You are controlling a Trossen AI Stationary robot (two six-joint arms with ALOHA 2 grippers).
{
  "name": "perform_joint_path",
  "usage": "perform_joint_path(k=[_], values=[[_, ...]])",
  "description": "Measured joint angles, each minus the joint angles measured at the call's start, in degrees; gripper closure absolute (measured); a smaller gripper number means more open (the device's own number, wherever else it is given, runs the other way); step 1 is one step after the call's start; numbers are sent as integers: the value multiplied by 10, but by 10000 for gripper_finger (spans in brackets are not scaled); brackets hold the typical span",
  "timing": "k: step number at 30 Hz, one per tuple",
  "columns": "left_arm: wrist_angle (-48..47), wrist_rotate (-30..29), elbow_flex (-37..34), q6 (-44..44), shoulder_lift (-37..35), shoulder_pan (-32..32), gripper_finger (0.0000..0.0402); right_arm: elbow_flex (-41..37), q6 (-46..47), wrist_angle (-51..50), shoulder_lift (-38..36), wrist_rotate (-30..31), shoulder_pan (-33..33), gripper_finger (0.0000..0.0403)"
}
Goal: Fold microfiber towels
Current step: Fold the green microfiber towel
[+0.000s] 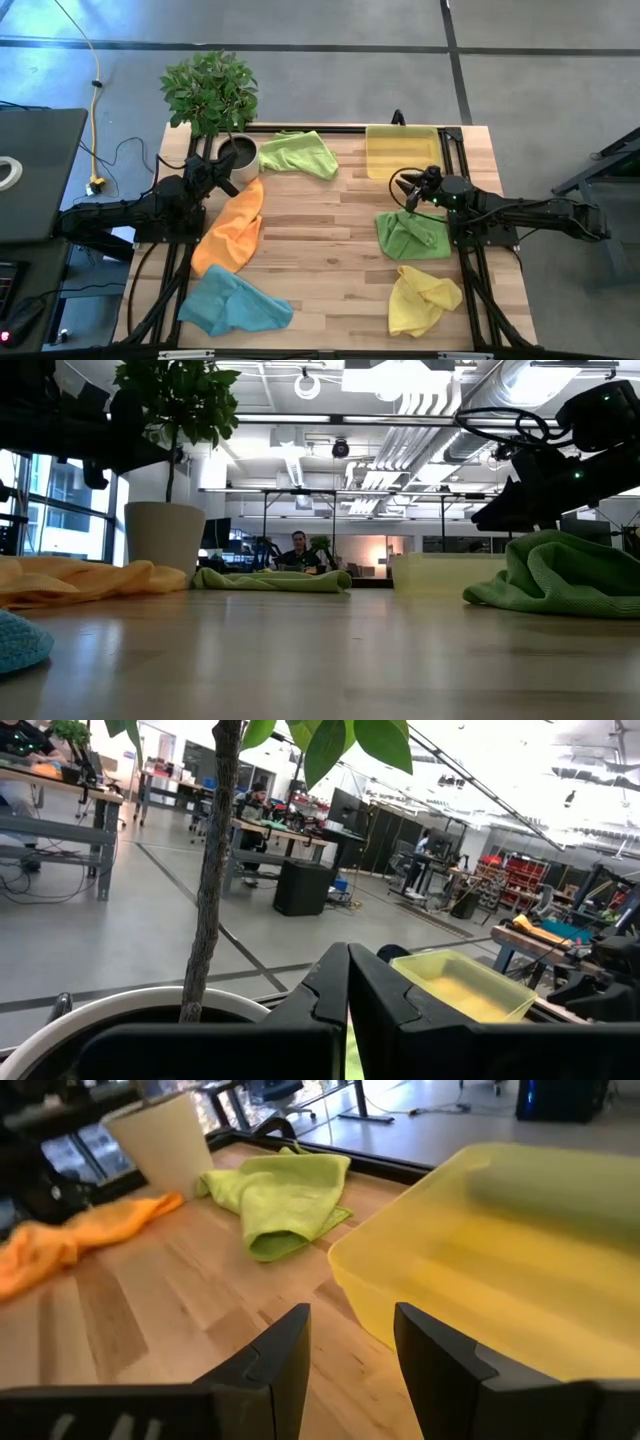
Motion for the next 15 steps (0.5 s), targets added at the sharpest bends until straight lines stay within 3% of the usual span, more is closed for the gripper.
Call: perform_joint_path(k=[10,15], values=[[1,-2,0,0,0,1,401,0,98,3,0,-13,0,265],[5,-1,0,0,0,1,401,0,74,53,0,14,-1,265]])
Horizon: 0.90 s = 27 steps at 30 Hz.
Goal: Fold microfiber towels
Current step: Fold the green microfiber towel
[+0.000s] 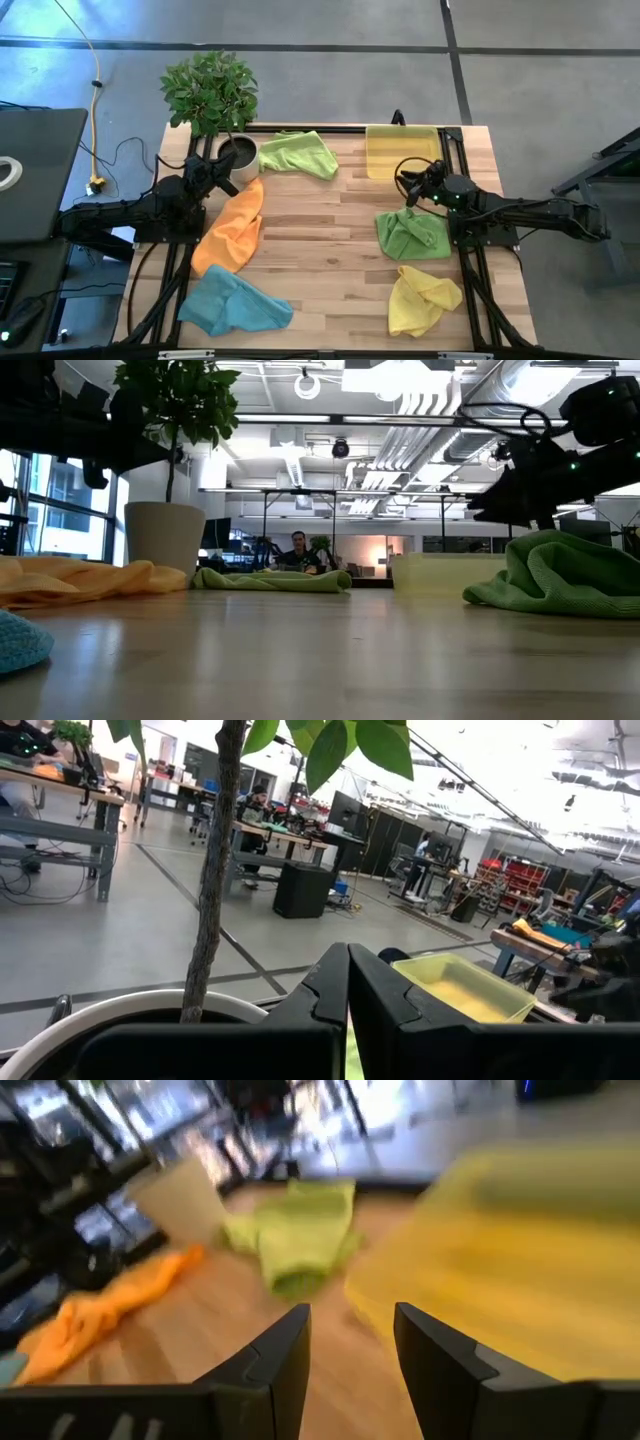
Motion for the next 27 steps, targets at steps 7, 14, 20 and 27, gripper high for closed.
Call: perform_joint_path(k=[7,14,20,27], values=[[0,0,0,15,0,0,401,1,-96,174,0,5,0,265],[0,0,0,24,0,0,401,126,-108,-53,11,4,0,265],[0,0,0,24,0,0,401,285,-30,-364,68,-12,0,265],[0,0,0,25,0,0,401,404,103,-580,167,-112,1,265]])
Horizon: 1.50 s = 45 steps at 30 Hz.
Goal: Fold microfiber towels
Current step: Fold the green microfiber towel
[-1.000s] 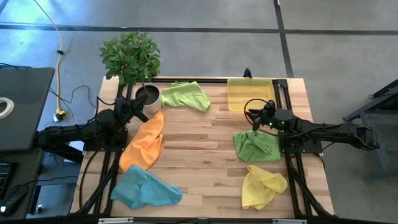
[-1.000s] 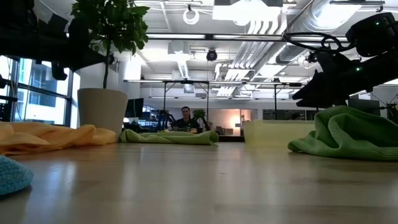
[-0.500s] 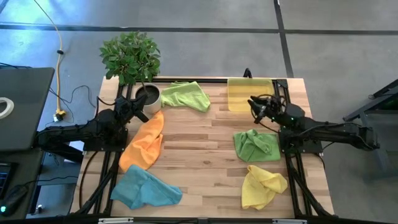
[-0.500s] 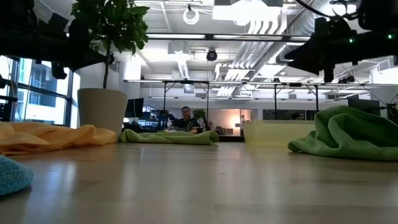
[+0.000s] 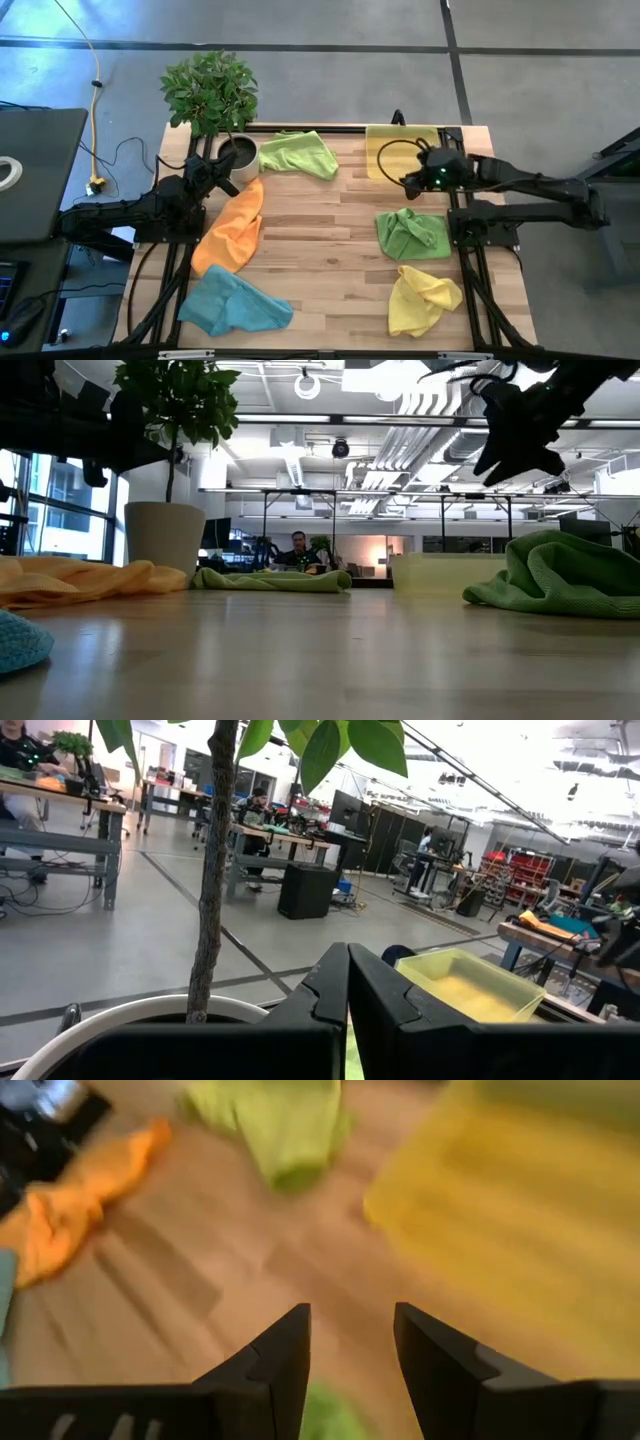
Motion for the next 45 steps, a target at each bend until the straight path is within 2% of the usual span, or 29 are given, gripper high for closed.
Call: perform_joint_path(k=[6,11,16,20,24,28,33,40,45], values=[[0,0,0,0,0,0,401,48,77,-117,99,-75,21,265],[0,0,0,0,0,0,401,49,122,-147,159,-124,59,265],[-1,0,0,0,0,0,401,49,161,-150,193,-129,107,259],[-3,0,0,0,0,0,401,49,191,-150,215,-121,136,236],[-6,0,0,0,0,0,401,49,201,-149,239,-108,149,217],[-13,0,0,0,0,0,401,49,194,-131,264,-91,152,220],[-23,7,0,0,0,0,401,49,165,-106,297,-89,152,265],[-22,19,0,0,0,0,401,49,122,-102,330,-89,152,386],[-22,20,0,-5,0,0,401,49,112,-89,326,-91,152,393]])
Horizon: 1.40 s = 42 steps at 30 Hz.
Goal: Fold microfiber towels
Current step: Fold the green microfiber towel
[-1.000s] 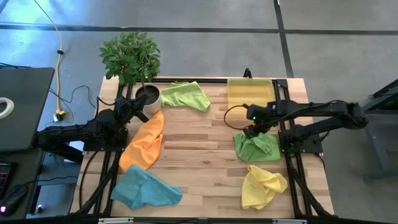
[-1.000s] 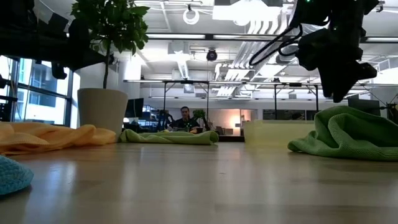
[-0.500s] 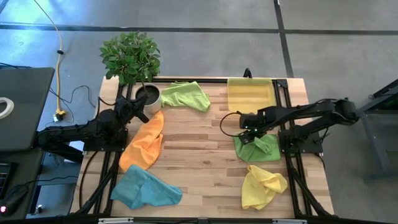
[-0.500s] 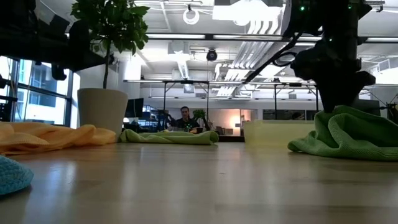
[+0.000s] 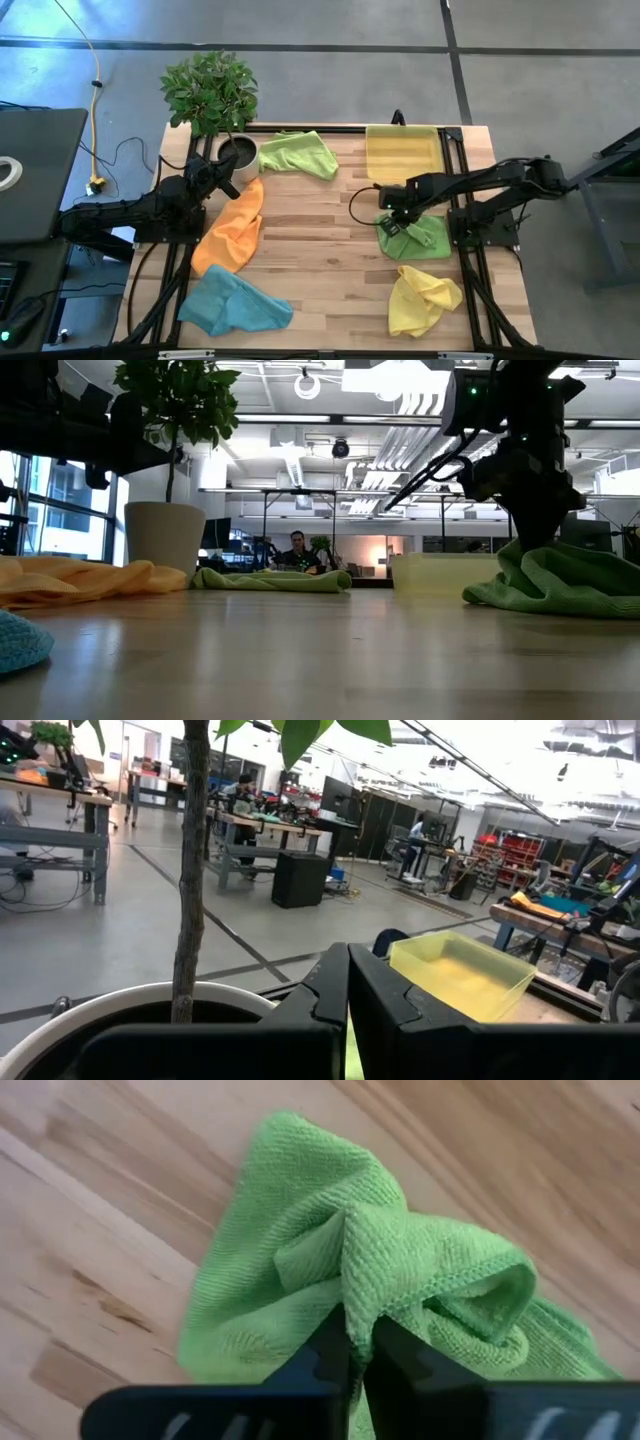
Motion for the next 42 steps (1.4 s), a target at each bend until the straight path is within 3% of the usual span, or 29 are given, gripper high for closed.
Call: perform_joint_path(k=[6,15,22,27,33,37,42], values=[[1,4,0,-6,0,0,401,67,-69,4,-3,50,0,401],[36,80,0,-6,0,0,401,196,-208,38,-2,155,-2,402],[58,111,0,-7,0,0,401,283,-306,75,-1,197,-2,402],[60,121,0,-7,0,0,401,322,-416,129,-1,197,-2,403],[61,121,0,-5,0,0,401,349,-624,164,-1,187,-2,403],[63,131,0,-4,0,0,401,349,-735,199,-1,121,-2,403],[94,202,0,18,0,0,400,349,-798,216,8,59,-1,403]])
